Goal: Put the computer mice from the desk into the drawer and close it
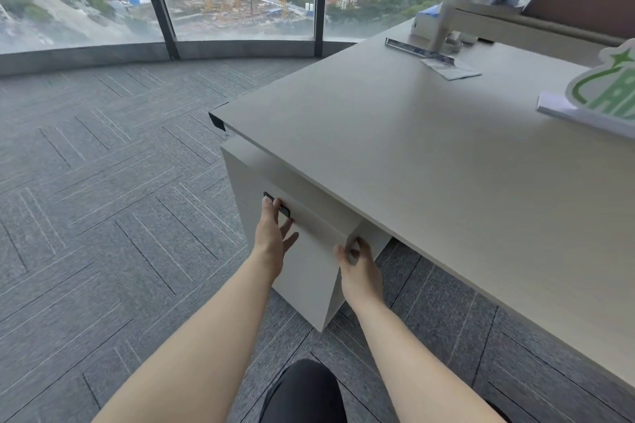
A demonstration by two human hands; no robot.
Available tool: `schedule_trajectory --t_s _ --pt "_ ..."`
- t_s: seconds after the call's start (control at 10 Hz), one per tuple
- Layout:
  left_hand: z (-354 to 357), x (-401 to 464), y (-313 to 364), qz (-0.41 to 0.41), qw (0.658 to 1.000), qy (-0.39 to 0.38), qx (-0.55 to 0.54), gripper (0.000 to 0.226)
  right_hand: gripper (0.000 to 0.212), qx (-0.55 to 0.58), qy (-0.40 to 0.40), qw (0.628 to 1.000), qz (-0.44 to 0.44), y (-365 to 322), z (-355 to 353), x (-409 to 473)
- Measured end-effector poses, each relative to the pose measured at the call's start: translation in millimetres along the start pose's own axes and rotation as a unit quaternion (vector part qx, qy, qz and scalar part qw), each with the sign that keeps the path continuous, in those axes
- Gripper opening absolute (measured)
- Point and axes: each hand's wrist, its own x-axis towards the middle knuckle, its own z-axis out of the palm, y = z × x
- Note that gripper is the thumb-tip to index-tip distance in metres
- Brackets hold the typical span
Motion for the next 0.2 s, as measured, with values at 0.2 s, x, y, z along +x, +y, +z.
schedule_trajectory --t_s 0.2 --pt "-23.0 -26.6 -8.0 -0.018 0.996 0.025 0.089 0.063 0.041 -0.058 -0.016 0.998 0.01 0.3 -5.5 -21.9"
